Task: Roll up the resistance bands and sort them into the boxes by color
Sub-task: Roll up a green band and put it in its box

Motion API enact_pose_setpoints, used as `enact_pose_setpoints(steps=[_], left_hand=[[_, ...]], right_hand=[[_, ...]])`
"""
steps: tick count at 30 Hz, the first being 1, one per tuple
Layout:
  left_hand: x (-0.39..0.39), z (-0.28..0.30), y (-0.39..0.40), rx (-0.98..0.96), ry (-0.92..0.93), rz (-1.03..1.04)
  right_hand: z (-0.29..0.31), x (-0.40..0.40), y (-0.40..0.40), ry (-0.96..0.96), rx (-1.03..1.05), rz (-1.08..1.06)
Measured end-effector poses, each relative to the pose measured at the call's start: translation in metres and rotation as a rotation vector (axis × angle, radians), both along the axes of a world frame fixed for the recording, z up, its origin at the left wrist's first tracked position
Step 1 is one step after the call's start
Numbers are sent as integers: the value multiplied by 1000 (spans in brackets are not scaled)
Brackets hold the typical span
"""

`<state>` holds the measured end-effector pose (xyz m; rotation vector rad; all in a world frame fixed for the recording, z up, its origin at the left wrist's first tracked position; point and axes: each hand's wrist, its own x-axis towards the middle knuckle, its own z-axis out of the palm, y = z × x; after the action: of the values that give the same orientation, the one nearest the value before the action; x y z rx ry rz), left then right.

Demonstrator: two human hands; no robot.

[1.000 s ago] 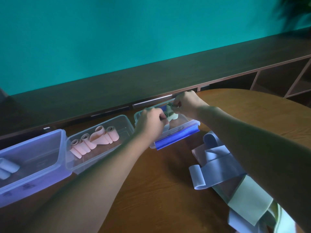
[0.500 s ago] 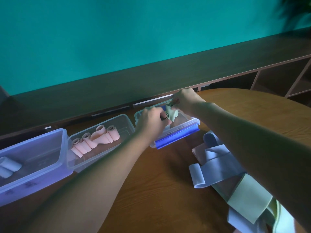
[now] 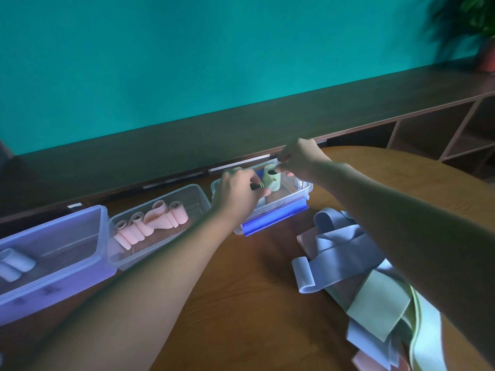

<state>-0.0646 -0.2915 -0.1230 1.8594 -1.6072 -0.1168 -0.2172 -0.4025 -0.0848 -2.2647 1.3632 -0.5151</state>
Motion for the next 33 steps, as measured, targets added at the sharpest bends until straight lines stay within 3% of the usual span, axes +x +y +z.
enact_pose_setpoints(steps=[11, 24, 28, 33], left_hand=[[-28, 9, 58, -210, -16, 10], [-129, -14, 204, 125, 236, -152], [-162, -19, 224, 194, 240, -212], [-187, -21, 228, 144, 133, -306]], right_hand=[[9, -53, 82, -166, -67, -85], [-31, -184, 262, -215, -104, -180], [-52, -208, 294, -168, -56, -186], [-72, -220, 311, -150, 22, -167]])
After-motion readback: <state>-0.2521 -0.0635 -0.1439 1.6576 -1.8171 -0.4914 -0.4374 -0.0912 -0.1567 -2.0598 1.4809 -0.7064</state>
